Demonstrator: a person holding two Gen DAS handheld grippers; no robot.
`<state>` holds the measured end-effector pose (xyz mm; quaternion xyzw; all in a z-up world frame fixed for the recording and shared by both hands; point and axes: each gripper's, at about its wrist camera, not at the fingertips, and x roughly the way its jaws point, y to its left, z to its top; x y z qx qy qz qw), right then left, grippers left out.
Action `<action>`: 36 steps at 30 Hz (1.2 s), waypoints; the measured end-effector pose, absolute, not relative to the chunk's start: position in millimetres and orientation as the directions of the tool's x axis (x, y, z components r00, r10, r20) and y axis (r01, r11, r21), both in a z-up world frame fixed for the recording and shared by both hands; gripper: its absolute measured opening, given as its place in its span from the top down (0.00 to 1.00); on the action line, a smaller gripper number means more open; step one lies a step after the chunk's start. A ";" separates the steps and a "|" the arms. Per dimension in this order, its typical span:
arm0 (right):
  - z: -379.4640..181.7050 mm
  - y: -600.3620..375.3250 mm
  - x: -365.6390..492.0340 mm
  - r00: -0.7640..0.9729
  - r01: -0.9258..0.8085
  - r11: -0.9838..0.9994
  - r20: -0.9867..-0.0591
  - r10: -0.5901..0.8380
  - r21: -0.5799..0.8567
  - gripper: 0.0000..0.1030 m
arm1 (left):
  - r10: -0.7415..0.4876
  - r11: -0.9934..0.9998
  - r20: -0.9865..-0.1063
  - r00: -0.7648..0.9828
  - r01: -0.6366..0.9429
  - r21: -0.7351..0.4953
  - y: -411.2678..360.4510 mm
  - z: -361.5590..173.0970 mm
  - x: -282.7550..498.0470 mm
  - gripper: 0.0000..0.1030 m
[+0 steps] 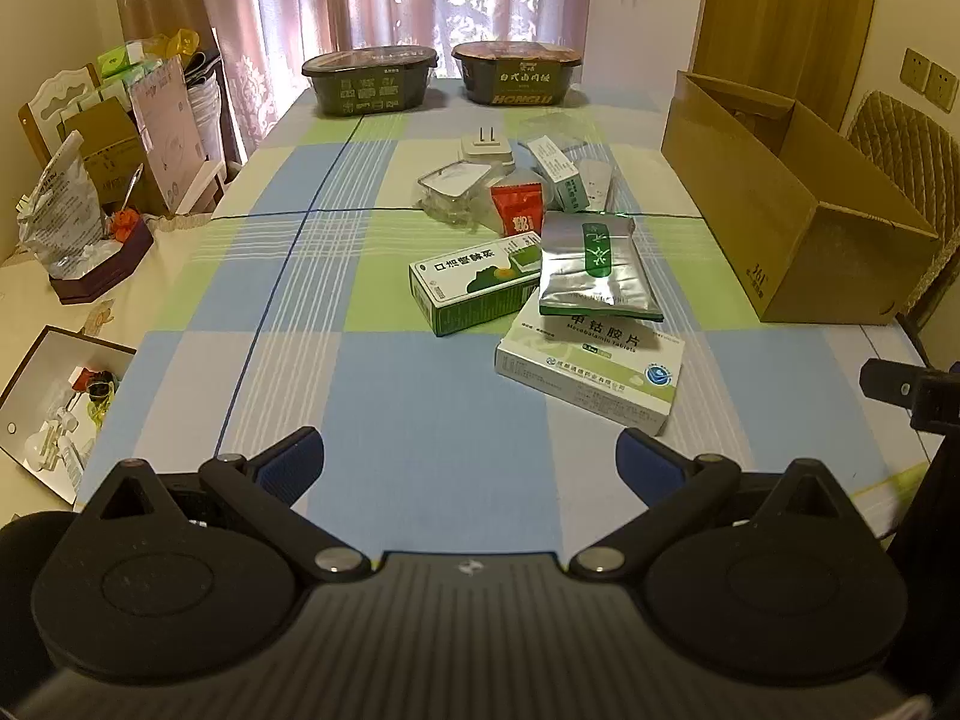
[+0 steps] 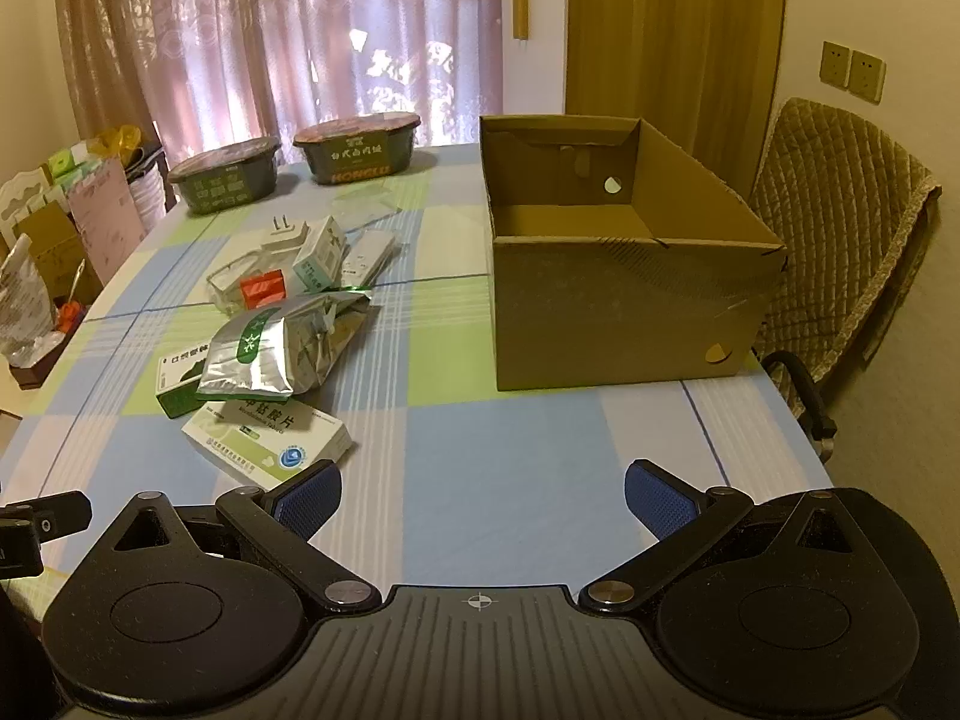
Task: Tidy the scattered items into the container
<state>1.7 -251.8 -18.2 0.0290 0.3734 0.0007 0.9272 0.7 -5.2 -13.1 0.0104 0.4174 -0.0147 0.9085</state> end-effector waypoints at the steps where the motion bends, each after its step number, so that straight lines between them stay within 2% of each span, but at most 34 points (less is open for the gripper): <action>1: -18.0 -251.9 2.2 0.720 0.019 0.998 -0.693 0.024 0.054 0.00 | -0.018 0.999 -0.758 0.652 0.036 0.008 -5.5 -13.0 0.8 0.01; 36: -19.8 -250.0 2.6 0.713 0.004 0.998 -0.700 0.036 0.055 0.00 | -0.013 0.999 -0.766 0.643 0.038 0.014 -6.7 -16.4 -0.7 0.01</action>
